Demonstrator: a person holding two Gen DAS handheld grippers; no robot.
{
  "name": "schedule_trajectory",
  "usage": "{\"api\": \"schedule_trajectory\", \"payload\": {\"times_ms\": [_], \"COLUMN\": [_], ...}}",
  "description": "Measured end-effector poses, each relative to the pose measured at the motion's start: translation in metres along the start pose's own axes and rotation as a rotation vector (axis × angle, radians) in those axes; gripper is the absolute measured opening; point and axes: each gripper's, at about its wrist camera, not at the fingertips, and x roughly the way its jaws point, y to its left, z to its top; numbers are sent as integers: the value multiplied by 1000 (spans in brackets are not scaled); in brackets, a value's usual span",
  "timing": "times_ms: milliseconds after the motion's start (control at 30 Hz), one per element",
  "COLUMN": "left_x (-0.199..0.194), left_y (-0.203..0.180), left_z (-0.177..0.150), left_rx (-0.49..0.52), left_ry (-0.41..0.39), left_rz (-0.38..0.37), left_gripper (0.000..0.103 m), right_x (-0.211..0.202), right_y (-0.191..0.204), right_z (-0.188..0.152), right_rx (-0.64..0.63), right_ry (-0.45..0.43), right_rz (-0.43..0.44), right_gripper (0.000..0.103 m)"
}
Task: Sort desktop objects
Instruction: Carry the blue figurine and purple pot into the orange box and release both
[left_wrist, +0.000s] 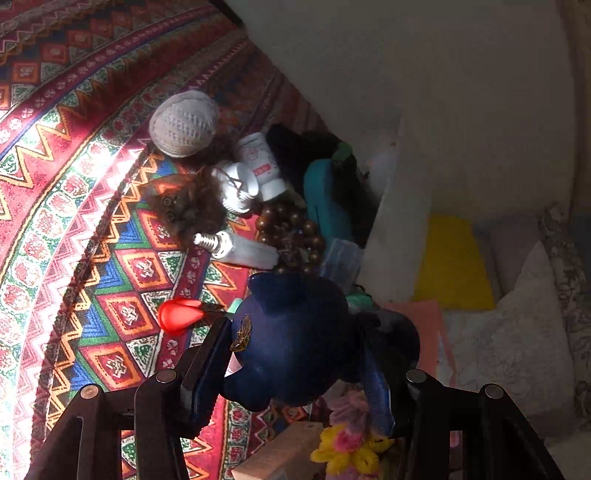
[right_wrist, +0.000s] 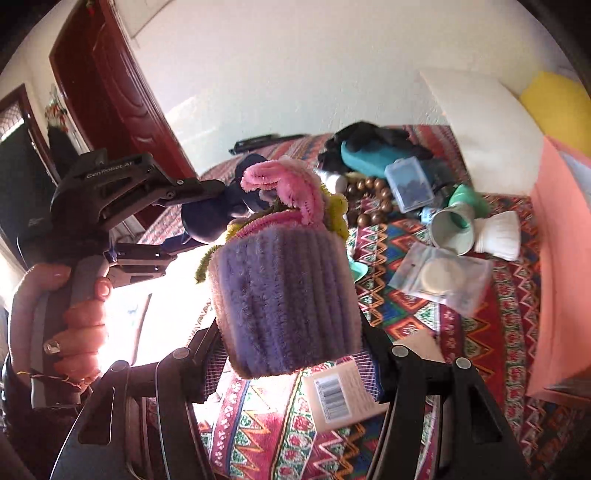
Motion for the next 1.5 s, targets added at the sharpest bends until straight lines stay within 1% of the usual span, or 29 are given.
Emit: {"api": "schedule_trajectory", "payload": {"times_ms": [167,333,433,600,800,867,967,1033,1100,1167,1333,1400,1433,1500], "left_x": [-32,-49,-52,-46,-23,-12,8,21,36,49,80,91,95,94], "left_y": [-48,-103,-139,-203,-272,-292,-317,-329,-339,-344,-350,-351,-351,-353], "left_z": [-24,-47,-68,-112,-163,-179,-199,-207,-213,-216,-219,-219,-219,-217], "left_rx": [97,220,304,462,611,651,718,749,775,800,856,869,871,861], "left_ry": [-4,2,16,45,111,136,156,166,174,173,153,149,138,82], "left_rz": [-55,-119,-157,-210,-276,-286,-280,-270,-252,-226,-143,-109,-101,-92], "left_gripper": [55,55,55,55,55,55,55,55,55,55,55,55,56,74], "right_x": [-56,-126,-170,-245,-326,-351,-380,-389,-393,-382,-346,-333,-328,-321], "right_y": [-3,-10,-20,-45,-83,-95,-114,-129,-145,-168,-209,-227,-234,-239], "right_z": [-10,-22,-32,-53,-76,-81,-84,-81,-75,-65,-36,-27,-24,-20], "right_rx": [15,32,53,110,197,218,236,241,246,248,254,266,271,283], "right_ry": [-65,-159,-224,-326,-429,-457,-494,-509,-517,-515,-486,-475,-469,-469], "right_rz": [-16,-52,-95,-194,-338,-384,-451,-487,-502,-514,-517,-515,-524,-557], "right_gripper": [63,63,63,63,63,63,63,63,63,63,63,64,68,83]}}
